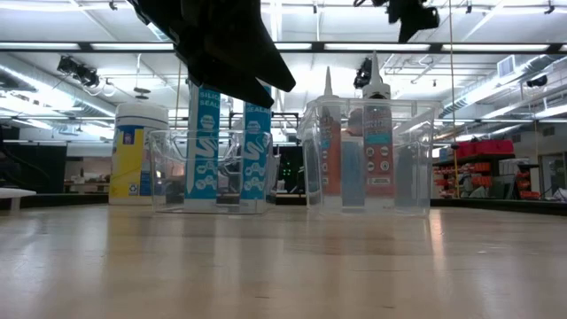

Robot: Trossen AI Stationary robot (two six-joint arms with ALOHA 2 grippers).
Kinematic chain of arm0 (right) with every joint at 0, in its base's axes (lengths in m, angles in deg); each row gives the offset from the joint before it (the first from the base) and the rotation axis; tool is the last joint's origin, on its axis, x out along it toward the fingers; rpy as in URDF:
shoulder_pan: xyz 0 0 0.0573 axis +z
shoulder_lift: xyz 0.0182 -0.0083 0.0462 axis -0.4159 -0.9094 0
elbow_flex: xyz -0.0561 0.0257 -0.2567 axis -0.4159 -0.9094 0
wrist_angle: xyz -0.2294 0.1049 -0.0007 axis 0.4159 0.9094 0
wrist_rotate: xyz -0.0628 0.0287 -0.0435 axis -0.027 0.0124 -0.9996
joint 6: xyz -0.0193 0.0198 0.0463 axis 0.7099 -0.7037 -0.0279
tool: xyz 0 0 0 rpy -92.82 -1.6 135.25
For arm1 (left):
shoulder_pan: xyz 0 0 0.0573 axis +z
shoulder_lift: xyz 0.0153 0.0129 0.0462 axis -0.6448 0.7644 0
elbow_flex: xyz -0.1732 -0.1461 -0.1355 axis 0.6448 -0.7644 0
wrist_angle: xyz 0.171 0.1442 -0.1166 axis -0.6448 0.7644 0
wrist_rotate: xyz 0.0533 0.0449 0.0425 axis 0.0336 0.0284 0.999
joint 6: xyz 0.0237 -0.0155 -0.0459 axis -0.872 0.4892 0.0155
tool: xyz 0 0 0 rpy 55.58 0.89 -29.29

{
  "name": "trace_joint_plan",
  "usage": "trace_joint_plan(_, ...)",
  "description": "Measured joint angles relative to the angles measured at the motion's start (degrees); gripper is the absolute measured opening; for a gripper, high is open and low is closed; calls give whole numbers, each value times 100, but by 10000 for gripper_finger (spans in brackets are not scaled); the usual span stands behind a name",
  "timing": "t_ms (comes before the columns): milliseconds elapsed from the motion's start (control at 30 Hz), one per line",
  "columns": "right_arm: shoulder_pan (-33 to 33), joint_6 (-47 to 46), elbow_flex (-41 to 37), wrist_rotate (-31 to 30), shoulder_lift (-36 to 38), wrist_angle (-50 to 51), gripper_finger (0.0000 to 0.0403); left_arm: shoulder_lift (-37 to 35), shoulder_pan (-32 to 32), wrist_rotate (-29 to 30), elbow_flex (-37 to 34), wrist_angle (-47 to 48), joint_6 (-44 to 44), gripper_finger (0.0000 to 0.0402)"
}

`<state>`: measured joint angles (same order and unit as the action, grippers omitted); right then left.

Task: Pick & place silicon tubes, Sealant and Lysol wipes
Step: Put the orange sealant into the right transparent bin

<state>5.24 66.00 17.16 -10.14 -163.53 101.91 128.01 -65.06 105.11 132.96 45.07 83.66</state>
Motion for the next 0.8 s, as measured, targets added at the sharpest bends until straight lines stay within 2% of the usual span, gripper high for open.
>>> trace_joint_plan(133, 58, -2, 4, 47, 267, 0, 243, -2, 0, -168, 0, 281, 112, 352)
trace_joint_plan(300, 416, -105, 4, -7, 611, -227, 243, -1, -43, -824, 0, 954, 841, 352)
trace_joint_plan(433, 922, -143, 4, -184, 852, -730, 243, 0, -143, -914, -2, 1665, 1585, 348)
trace_joint_plan(633, 1941, -125, 9, -910, 1035, -1534, 243, -20, -294, -899, -2, 3343, 3014, 344)
trace_joint_plan(800, 2661, 77, 9, -1573, 1030, -1951, 243, -284, -405, -774, 0, 4272, 3929, 344)
